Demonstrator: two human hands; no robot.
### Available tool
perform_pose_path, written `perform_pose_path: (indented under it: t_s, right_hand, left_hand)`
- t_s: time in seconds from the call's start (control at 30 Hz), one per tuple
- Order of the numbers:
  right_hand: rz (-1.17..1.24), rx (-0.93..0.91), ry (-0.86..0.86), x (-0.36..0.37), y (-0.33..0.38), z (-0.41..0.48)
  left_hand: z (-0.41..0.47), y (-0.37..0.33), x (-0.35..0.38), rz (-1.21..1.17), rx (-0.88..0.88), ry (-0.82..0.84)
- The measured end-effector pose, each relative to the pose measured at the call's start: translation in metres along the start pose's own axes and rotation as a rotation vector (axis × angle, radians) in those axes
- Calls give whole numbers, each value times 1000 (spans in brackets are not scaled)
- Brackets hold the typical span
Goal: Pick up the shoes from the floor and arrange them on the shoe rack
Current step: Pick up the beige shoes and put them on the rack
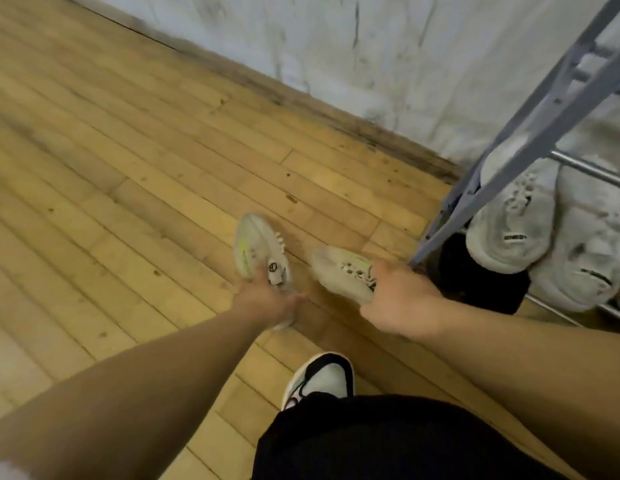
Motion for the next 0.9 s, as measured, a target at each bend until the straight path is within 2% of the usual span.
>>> perform_pose_path:
  t_s: [0.13, 0.23, 0.33, 0.43, 0.53, 0.67, 0.77, 0.9]
  right_hand:
    - [85, 123, 67, 1, -25, -3]
    - [163, 123, 141, -10, -44, -26]
    - [179, 83, 140, -32, -59, -67]
    - [181, 24, 73, -63, -70, -125]
    - [163, -21, -33, -96, -87, -195]
    - [256, -39, -184, -115, -129, -281]
    - [411, -14, -315, -106, -168, -339]
    - [485, 70, -435, -95, -206, -382]
  left_hand:
    - [30, -12, 35, -67, -61, -100]
    - [6, -17, 27, -140, -48, -120]
    - [-26, -22, 5, -176, 19, -20]
    - [-77, -32, -38, -145, 144, 143]
    - [-150, -56, -100, -2, 354, 258]
    - [-258, -98, -160, 172, 582, 328]
    - [-324, -128, -167, 235, 662, 316]
    - [-381, -169, -132, 306, 751, 279]
Point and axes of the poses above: each hand's wrist, its own z-axis towards the middle knuckle, its own x-axis out of the palm, y = z × x, the point moved 1 cm from there along z, towards the middle knuckle, and after that the axes turned 1 degree about y, right-handed, at the moved point
